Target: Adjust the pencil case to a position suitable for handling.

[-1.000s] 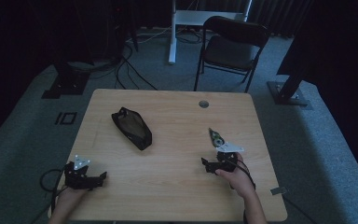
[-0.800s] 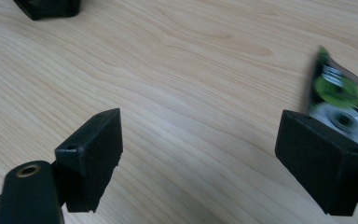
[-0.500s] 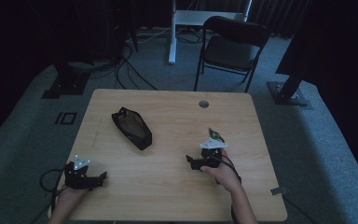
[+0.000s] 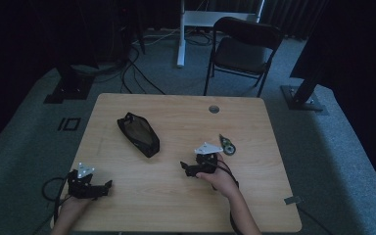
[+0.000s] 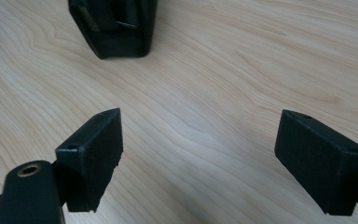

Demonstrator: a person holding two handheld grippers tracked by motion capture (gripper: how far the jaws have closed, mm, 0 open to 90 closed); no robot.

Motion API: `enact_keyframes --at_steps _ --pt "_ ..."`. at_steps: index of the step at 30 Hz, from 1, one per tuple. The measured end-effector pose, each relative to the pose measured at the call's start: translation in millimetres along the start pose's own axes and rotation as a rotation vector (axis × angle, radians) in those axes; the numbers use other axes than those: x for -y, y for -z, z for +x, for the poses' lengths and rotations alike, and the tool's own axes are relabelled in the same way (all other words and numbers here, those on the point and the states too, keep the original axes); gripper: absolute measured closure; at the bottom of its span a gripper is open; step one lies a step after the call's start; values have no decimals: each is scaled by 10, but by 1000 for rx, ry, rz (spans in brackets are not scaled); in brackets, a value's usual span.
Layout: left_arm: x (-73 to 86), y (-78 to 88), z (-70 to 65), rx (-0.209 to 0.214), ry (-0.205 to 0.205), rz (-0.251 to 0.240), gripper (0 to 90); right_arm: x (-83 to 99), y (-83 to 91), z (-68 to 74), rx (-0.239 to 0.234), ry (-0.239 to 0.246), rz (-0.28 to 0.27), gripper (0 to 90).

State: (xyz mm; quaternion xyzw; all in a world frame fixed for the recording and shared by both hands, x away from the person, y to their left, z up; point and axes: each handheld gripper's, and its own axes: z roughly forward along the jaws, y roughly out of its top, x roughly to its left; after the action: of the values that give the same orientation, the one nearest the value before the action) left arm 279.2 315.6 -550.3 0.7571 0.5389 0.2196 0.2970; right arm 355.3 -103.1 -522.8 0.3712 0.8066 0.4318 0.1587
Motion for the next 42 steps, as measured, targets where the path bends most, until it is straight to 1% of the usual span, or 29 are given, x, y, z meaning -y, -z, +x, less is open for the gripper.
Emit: enact_keyframes --at_steps 7,12,16,22,30,34,40,42 --pt "0 0 0 0 0 0 2 -67 -131 128 -21 9 -5 149" --pt "0 0 0 0 0 0 2 -141 -216 225 -36 13 -21 164" --pt "0 -1 -1 0 2 -1 2 -213 -273 298 -52 26 -38 172" --pt "0 -1 -1 0 2 -1 2 -292 -398 428 -72 55 -40 192" --pt "1 0 0 0 1 0 2 -320 -491 514 -68 52 -57 194" --pt "1 0 -1 0 2 -1 2 -354 -538 564 -67 64 -61 214" --pt "0 0 -1 0 2 -1 2 -422 -630 624 -62 59 -79 241" --pt "0 0 -1 0 2 -1 2 -436 -662 643 -63 68 -81 258"
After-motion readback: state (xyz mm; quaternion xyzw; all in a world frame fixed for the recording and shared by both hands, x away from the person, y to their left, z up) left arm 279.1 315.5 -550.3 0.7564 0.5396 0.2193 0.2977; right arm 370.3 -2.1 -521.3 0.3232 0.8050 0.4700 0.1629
